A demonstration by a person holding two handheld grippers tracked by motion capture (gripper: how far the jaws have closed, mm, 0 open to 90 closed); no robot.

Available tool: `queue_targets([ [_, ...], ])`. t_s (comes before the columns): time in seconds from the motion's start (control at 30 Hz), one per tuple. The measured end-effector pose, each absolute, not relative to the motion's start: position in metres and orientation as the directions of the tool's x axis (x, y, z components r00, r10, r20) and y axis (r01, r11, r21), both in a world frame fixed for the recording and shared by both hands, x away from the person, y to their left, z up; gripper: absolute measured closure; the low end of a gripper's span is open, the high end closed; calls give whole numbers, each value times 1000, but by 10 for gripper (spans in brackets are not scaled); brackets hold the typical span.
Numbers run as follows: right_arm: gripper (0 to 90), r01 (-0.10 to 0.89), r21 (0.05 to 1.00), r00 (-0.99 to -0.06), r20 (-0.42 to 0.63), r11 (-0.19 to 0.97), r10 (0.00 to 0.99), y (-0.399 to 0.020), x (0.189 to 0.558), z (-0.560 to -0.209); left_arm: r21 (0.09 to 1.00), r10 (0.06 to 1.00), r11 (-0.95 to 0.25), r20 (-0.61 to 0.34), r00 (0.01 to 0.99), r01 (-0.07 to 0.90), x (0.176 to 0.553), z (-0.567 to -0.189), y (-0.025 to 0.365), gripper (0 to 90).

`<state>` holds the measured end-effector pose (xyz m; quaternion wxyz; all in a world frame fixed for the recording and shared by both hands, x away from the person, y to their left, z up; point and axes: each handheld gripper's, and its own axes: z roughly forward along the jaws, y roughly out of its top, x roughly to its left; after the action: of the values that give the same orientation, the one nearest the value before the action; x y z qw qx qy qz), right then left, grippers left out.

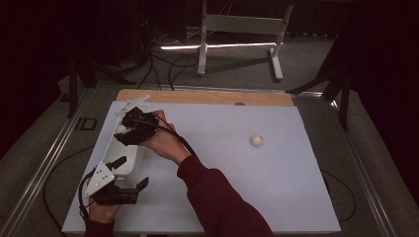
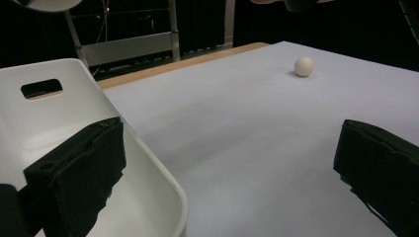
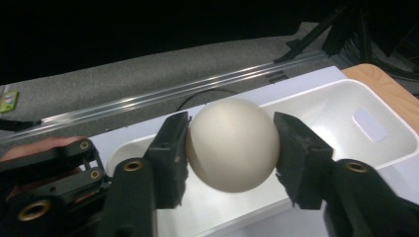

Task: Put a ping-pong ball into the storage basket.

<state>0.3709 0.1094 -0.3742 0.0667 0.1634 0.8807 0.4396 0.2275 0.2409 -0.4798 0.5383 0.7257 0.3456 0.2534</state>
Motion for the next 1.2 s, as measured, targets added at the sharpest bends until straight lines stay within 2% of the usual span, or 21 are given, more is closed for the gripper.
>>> queue_targets([
  [0.13, 269, 237, 793, -931, 21, 562, 363, 111, 371, -374, 956, 774, -181, -5, 633, 229, 228, -480, 241, 3],
  [0.17, 268, 237, 792, -931, 20, 562, 365, 110, 371, -374, 956, 774, -181, -5, 633, 229, 227, -480, 241, 3],
  [0.27, 176, 250, 793, -927, 32, 556, 373, 107, 372, -373, 957, 774, -181, -5, 633, 228, 227, -480, 241, 3],
  [0.33, 149, 253, 793, -924, 29, 555, 380, 105, 371, -371, 957, 774, -181, -5, 633, 228, 227, -480, 241, 3],
  [0.63, 92, 251, 794, -924, 26, 553, 382, 96, 371, -371, 955, 774, -185, -3, 633, 231, 228, -480, 240, 3],
  [1.2, 87, 274, 782, -909, 19, 560, 417, 69, 378, -373, 955, 773, -186, -3, 635, 232, 229, -480, 239, 3],
])
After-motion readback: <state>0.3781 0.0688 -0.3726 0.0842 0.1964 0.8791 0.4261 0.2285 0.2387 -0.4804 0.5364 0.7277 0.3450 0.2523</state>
